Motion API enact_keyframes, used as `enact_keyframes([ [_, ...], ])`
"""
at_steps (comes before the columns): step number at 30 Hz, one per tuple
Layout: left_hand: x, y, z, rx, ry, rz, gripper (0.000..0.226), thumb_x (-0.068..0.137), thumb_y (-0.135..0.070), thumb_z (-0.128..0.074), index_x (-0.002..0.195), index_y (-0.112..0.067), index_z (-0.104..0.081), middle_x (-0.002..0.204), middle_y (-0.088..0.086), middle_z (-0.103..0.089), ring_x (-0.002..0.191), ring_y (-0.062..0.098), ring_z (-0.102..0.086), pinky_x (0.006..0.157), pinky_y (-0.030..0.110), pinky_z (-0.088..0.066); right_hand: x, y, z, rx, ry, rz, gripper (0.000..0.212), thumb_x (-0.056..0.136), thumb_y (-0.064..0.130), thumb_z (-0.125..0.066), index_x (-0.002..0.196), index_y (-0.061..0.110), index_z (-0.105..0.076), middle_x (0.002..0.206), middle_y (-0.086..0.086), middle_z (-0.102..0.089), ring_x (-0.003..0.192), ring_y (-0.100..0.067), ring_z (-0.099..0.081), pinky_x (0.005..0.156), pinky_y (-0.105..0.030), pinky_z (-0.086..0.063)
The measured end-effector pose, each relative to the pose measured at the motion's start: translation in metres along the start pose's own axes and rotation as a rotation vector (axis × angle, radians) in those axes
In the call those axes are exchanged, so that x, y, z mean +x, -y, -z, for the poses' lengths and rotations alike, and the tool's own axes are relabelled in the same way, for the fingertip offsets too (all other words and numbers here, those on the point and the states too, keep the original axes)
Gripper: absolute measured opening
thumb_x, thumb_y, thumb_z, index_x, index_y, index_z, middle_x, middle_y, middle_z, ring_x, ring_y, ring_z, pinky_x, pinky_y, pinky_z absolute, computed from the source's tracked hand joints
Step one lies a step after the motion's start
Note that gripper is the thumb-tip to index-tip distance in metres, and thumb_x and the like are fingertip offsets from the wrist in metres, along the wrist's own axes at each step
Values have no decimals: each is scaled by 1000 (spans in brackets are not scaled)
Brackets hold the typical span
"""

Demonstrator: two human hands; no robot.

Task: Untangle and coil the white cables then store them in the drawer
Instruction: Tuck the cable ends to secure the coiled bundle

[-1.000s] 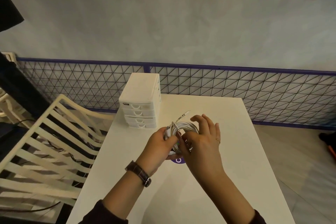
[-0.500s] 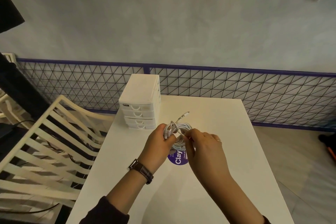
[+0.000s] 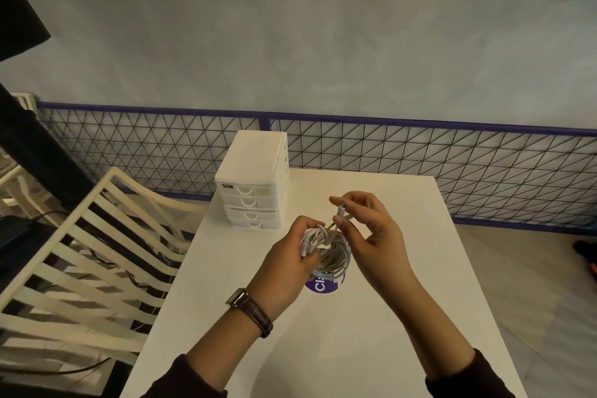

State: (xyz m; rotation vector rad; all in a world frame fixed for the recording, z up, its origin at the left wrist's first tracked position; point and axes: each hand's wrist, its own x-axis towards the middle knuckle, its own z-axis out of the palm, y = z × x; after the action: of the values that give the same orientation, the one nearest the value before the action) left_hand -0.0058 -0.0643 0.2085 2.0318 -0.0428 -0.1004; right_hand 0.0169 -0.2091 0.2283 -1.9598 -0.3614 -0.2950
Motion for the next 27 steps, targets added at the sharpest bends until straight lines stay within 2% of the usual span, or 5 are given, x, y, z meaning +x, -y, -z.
enact_keyframes([
  [6, 0, -6, 0, 59, -38, -40, 29, 93, -18, -53, 114, -34, -43, 109, -5, -62, 95, 15, -64, 79, 30, -58, -10, -2, -5, -439, 97, 219, 57, 73, 10, -54, 130, 11, -54, 96, -8, -64, 82, -24, -62, 64, -33, -56],
  [12, 3, -1, 3, -52, 10, 25, 18, 90, -10, -52, 102, -24, -53, 99, 0, -65, 93, 20, -65, 76, 40, -59, -4, -4, 6, -356, 289, 146, 54, 86, -1, -54, 134, 23, -49, 112, -3, -60, 98, -18, -59, 81, -24, -50],
  [18, 3, -3, 7, -137, 39, 54, 22, 88, -3, -51, 103, -18, -58, 90, 1, -64, 88, 21, -65, 73, 37, -60, -1, -2, 19, -253, 414, 82, 51, 92, -6, -43, 132, 24, -52, 121, 1, -60, 109, -14, -58, 93, -31, -51],
  [21, 1, -6, 12, -94, 88, 54, 23, 89, -4, -51, 107, -18, -57, 94, -4, -64, 91, 16, -64, 71, 31, -59, -1, 2, 22, -333, 488, 101, 53, 92, 0, -49, 137, 26, -45, 126, 1, -58, 113, -16, -57, 93, -29, -50],
  [27, -2, -11, 12, 110, 71, 46, 34, 88, -8, -51, 118, -24, -56, 103, -1, -64, 93, 22, -62, 80, 42, -56, -4, 8, 16, -502, 545, 195, 66, 89, -2, -50, 145, 27, -32, 148, 8, -39, 129, -11, -44, 99, -12, -32],
])
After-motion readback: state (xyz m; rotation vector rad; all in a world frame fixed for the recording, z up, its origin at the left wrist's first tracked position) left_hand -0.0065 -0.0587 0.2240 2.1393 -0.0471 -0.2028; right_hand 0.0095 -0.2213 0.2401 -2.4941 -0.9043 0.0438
